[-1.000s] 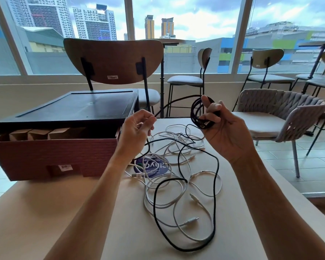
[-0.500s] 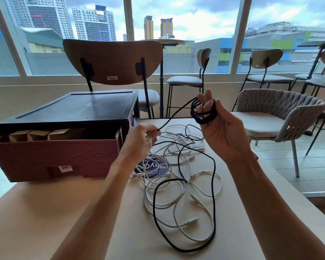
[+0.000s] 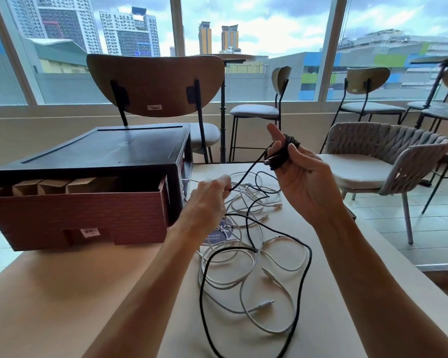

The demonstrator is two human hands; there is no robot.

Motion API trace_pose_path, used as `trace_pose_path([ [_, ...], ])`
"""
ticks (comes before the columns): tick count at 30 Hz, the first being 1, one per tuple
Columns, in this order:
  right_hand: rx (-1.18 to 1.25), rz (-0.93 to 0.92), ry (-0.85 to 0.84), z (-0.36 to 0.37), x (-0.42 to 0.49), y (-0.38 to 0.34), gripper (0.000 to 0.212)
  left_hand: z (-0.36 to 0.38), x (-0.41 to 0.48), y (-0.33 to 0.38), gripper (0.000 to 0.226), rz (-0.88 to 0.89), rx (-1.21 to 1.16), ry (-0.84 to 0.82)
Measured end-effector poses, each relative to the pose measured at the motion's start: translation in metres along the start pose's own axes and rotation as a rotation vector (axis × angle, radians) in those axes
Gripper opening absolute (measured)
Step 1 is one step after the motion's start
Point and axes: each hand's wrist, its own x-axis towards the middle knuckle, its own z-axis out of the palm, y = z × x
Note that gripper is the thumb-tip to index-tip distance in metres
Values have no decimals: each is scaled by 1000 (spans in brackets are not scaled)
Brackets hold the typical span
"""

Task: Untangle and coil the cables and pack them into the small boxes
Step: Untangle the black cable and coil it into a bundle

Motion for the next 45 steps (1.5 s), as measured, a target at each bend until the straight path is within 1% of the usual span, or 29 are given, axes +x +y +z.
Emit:
trace_pose_path([
  [3,-14,-5,30,-1,0,0,51,2,0,2,24,27,47,48],
  [6,-1,-12,47,-1,0,-2,50,1,0,2,18,81,88,142],
  [10,-39,-4,38,1,0,-3,42,-1,-1,3,12,105,74,177],
  [12,-74,-9,32,1,1,-2,40,-1,-2,5,11,105,47,162],
  [14,-106,-24,26,0,2,0,40,-2,-2,7,8,128,58,100],
  [16,-146,-38,20,-1,3,2,39,-1,-2,8,12,167,80,28],
  [18,-293,-53,22,-3,4,4,35,0,1,9,21,226,70,-25],
  [19,-438,-69,24,-3,3,7,32,-1,2,9,22,247,56,-44],
  [21,-773,-109,27,-3,4,13,29,-6,2,13,14,272,4,-80],
  [22,-900,-126,32,-5,5,17,27,-8,1,15,11,283,-25,-99],
  [24,-1050,-138,48,-8,7,23,25,-13,-1,17,14,298,-51,-122],
  [27,-1180,-142,55,-10,8,25,22,-18,-2,16,15,308,-7,-110],
  [30,-1274,-164,76,-14,8,21,21,-23,-2,13,7,308,29,-87],
  [33,-1336,-125,61,-19,8,19,24,-27,-2,12,6,303,34,-57],
  [37,-1433,-30,-23,-24,9,20,14,-25,0,8,7,264,92,71],
  [39,-1483,4,-41,-27,8,19,12,-25,1,4,7,230,133,151],
  [42,-1565,37,-66,-30,6,13,20,-28,3,1,8,212,96,252],
  [45,-1566,95,-175,-31,4,8,27,-29,5,0,11,225,-3,300],
])
